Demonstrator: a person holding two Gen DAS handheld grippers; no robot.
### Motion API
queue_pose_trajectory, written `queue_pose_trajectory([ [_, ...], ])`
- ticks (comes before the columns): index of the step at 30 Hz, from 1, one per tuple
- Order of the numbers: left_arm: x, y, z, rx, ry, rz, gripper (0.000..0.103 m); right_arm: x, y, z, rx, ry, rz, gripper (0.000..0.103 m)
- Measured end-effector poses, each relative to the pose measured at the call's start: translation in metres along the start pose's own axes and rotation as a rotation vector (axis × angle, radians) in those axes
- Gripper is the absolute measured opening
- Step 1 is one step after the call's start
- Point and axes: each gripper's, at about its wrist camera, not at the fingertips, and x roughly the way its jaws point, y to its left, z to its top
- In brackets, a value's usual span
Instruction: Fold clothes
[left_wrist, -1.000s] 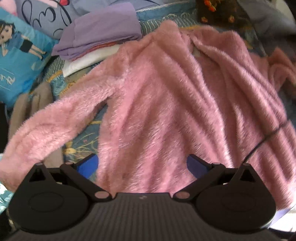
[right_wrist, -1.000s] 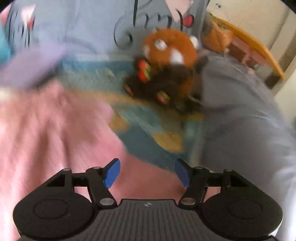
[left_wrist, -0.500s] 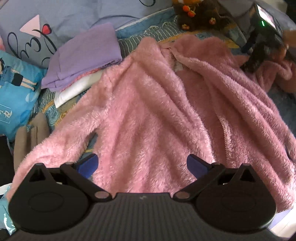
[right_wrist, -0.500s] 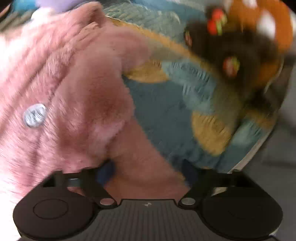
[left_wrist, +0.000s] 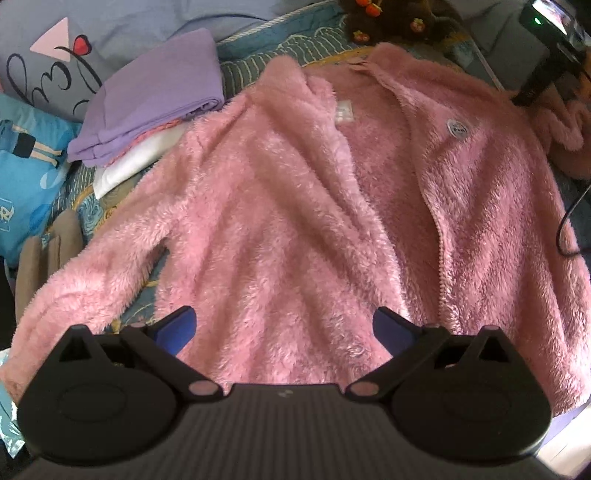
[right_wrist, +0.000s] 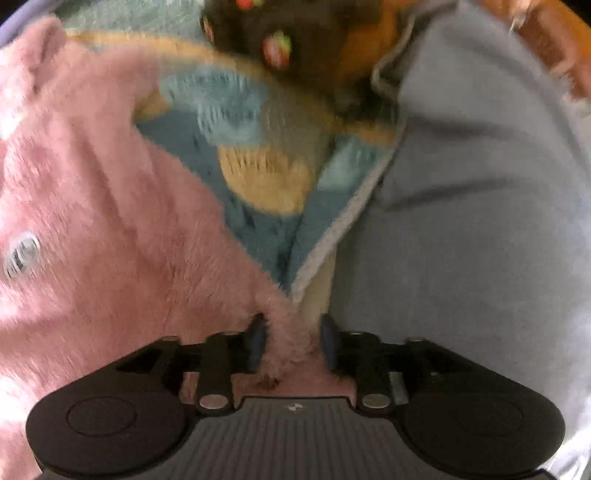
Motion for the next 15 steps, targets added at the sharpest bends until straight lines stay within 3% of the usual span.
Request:
queue_pose_trajectory([
  [3, 0.001, 0.0, -0.002, -0.003, 0.009, 0.007, 0.103, -0.045, 0.016, -0.006, 0.051, -0.16, -0.084, 0.062],
  [4, 0.001, 0.001, -0.003, -0.009, 0.015, 0.009, 0.103, -0.06, 0.022, -0.008, 0.069, -0.215, -0.111, 0.063],
  [5, 0.001, 0.001, -0.004, -0.016, 0.02, 0.011, 0.103, -0.071, 0.028, -0.01, 0.083, -0.25, -0.085, 0.063],
  [10, -0.003, 0.001, -0.008, -0.011, 0.021, 0.02, 0.103, -0.09, 0.105, -0.013, -0.014, -0.263, 0.269, 0.059],
  [12, -0.005, 0.002, -0.01, -0.005, 0.019, 0.023, 0.103, -0.093, 0.145, -0.018, -0.053, -0.236, 0.341, 0.057],
  [15, -0.004, 0.008, -0.014, -0.017, 0.019, 0.024, 0.103, -0.091, 0.184, -0.023, -0.014, -0.181, 0.372, 0.057],
])
